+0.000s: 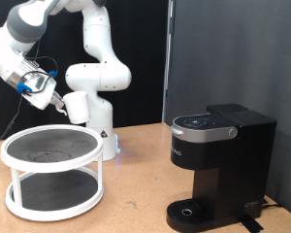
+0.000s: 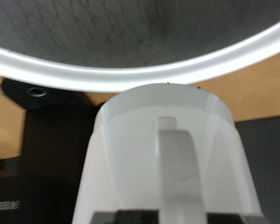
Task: Make a cup of coffee with the keurig machine
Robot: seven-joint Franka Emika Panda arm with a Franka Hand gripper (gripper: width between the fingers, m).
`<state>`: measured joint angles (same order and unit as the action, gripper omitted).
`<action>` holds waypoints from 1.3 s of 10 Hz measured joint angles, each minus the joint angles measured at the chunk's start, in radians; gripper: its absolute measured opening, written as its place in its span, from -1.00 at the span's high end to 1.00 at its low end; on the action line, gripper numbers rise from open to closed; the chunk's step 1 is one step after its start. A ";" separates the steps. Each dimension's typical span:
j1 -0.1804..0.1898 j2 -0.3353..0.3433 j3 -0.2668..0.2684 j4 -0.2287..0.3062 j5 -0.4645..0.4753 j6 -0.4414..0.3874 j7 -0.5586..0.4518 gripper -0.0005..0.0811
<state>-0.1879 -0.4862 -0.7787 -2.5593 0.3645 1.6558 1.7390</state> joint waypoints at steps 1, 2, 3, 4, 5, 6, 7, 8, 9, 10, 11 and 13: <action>0.000 -0.020 0.032 -0.035 0.071 0.074 0.058 0.98; 0.000 -0.047 0.077 -0.078 0.136 0.164 0.125 0.98; 0.001 -0.075 0.128 -0.120 0.203 0.262 0.182 0.98; 0.003 -0.098 0.177 -0.156 0.257 0.343 0.224 0.98; 0.009 -0.113 0.221 -0.183 0.298 0.402 0.254 0.98; 0.018 -0.120 0.261 -0.201 0.322 0.441 0.277 0.98; 0.031 -0.120 0.299 -0.213 0.339 0.471 0.297 0.98; 0.049 -0.119 0.335 -0.223 0.363 0.505 0.311 0.98; 0.072 -0.115 0.366 -0.230 0.396 0.545 0.318 0.98; 0.098 -0.107 0.393 -0.232 0.434 0.590 0.320 0.98; 0.121 -0.095 0.410 -0.231 0.462 0.610 0.320 0.98; 0.133 -0.077 0.412 -0.225 0.472 0.616 0.318 0.98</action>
<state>-0.0550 -0.5632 -0.3665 -2.7843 0.8366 2.2716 2.0567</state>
